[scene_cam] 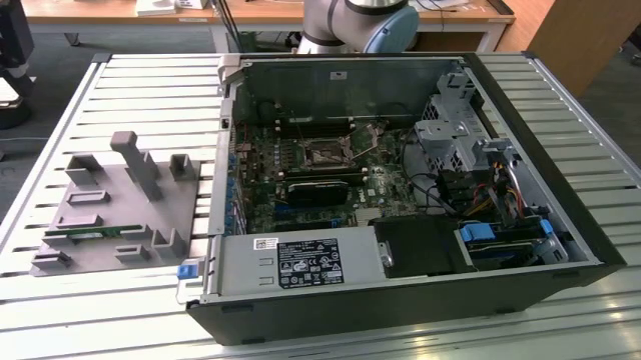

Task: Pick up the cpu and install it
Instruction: 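Pick up the cpu and move it towards the insertion slot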

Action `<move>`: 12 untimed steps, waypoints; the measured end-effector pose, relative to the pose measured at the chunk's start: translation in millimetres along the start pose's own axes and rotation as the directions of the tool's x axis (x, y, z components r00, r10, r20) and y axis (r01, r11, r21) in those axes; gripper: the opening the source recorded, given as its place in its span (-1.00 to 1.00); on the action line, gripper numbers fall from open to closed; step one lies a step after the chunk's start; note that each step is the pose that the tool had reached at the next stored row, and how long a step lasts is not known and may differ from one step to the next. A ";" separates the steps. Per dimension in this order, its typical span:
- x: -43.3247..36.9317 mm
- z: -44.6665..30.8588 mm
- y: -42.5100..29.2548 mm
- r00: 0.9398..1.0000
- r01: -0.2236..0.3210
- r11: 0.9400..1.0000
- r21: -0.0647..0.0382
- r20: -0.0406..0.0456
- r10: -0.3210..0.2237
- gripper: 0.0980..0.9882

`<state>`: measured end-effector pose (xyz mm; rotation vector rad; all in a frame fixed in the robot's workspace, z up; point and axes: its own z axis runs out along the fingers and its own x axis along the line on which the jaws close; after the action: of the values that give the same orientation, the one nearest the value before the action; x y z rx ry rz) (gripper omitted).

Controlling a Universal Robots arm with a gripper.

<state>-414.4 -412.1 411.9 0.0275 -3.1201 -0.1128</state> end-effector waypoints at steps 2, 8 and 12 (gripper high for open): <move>0.1 -4.5 0.3 1.000 0.000 1.000 -0.001 0.000 0.000 -0.03; -0.2 -12.6 0.9 1.000 0.000 1.000 -0.003 0.000 0.000 -0.03; -3.2 -13.4 0.9 1.000 0.000 1.000 -0.004 0.000 0.000 -0.03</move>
<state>-411.0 -412.1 425.3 0.0275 -3.1199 -0.1186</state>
